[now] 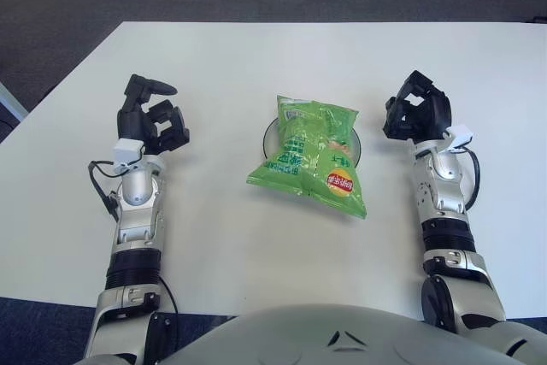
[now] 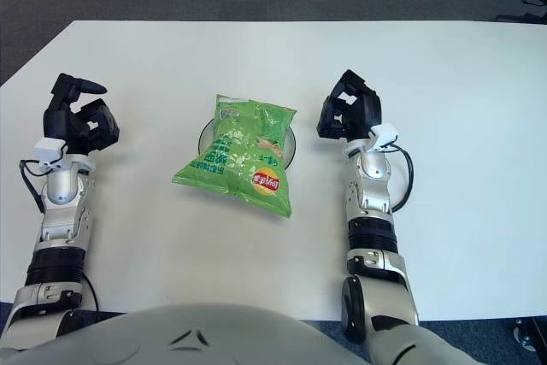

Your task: Put the snack into the plate.

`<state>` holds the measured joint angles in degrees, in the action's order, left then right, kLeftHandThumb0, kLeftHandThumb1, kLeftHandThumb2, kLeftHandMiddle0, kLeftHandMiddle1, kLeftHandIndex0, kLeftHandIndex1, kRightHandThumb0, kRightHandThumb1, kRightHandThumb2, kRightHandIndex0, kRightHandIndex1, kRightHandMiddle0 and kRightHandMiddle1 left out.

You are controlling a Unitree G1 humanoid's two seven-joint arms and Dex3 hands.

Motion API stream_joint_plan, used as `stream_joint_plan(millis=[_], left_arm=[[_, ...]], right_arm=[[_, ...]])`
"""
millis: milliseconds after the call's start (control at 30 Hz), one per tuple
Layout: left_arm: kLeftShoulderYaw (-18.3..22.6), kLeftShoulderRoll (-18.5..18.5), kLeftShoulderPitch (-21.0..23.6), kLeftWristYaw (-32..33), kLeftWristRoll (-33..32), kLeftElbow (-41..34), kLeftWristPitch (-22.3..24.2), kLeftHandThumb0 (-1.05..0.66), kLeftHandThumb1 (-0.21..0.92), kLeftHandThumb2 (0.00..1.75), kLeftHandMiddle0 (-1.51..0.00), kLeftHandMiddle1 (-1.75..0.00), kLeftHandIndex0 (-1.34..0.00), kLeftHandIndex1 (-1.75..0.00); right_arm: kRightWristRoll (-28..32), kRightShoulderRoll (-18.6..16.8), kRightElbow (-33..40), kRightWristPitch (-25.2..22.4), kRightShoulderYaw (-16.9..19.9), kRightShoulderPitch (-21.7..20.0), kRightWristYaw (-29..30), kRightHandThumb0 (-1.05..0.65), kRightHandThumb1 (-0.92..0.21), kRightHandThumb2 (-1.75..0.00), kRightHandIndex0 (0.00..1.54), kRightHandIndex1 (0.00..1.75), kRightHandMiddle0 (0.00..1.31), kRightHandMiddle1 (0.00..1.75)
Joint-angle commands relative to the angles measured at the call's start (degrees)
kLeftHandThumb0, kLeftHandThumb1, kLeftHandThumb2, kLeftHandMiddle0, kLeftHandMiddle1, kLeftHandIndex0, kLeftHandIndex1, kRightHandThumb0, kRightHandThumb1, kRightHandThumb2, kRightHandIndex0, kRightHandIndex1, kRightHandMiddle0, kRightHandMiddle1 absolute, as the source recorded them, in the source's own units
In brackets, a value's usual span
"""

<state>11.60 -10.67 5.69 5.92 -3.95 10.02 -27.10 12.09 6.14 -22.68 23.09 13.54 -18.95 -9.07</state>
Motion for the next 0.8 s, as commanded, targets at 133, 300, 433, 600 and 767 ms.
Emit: stream_joint_plan(millis=[133, 300, 433, 600, 767], left_arm=[[-3.2, 7.2, -11.2, -1.2, -0.4, 8.5, -0.6, -0.44, 0.44, 1.17, -1.24, -1.75, -0.52, -1.75], [-3.5, 6.9, -11.2, -2.7, -1.1, 8.9, -1.1, -0.45, 0.43, 1.18, -1.26, -1.75, -0.53, -1.75], [-3.6, 6.8, -11.3, -3.5, -1.5, 9.0, -1.0, -0.44, 0.43, 1.17, -1.26, -1.75, -0.52, -1.75], [-3.5, 6.8, -11.2, -4.4, -1.9, 9.4, -1.0, -0.44, 0.45, 1.15, -1.25, -1.75, -0.51, -1.75], [-3.5, 7.0, -11.3, -4.8, -1.8, 9.6, -1.4, -0.43, 0.48, 1.12, -1.23, -1.75, -0.49, -1.75]], right_arm=[[3.2, -3.4, -9.3, 6.5, 1.4, 5.2, -4.2, -0.59, -0.09, -1.59, 1.34, 1.75, 0.81, 1.75], [3.3, -3.3, -10.8, 7.7, 1.7, 4.6, -5.3, -0.59, -0.09, -1.59, 1.34, 1.75, 0.81, 1.75], [3.5, -3.1, -11.7, 8.2, 1.8, 4.3, -6.1, -0.59, -0.09, -1.59, 1.34, 1.75, 0.81, 1.75], [3.8, -2.9, -12.2, 7.9, 1.9, 4.1, -6.8, -0.59, -0.09, -1.59, 1.34, 1.75, 0.81, 1.75], [3.6, -2.8, -12.2, 7.6, 2.0, 4.1, -6.8, -0.59, -0.09, -1.60, 1.34, 1.75, 0.81, 1.75]])
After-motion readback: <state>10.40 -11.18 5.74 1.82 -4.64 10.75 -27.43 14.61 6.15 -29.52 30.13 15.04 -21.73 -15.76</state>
